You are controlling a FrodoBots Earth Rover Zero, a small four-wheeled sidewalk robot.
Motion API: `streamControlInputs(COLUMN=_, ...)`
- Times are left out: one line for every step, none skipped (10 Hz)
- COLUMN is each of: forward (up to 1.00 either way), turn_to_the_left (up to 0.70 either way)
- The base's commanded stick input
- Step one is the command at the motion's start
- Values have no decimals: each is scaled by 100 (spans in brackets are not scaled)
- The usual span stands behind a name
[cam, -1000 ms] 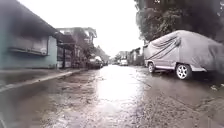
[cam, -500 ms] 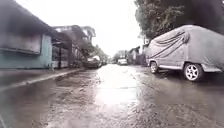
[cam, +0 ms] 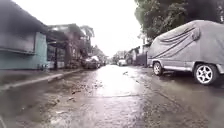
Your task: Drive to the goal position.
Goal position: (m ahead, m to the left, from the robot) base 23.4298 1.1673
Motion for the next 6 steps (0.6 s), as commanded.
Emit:
streamControlInputs(forward=100, turn_to_the_left=0)
streamControlInputs(forward=100, turn_to_the_left=0)
streamControlInputs(forward=100, turn_to_the_left=0)
streamControlInputs(forward=100, turn_to_the_left=10)
streamControlInputs(forward=100, turn_to_the_left=27)
streamControlInputs(forward=100, turn_to_the_left=15)
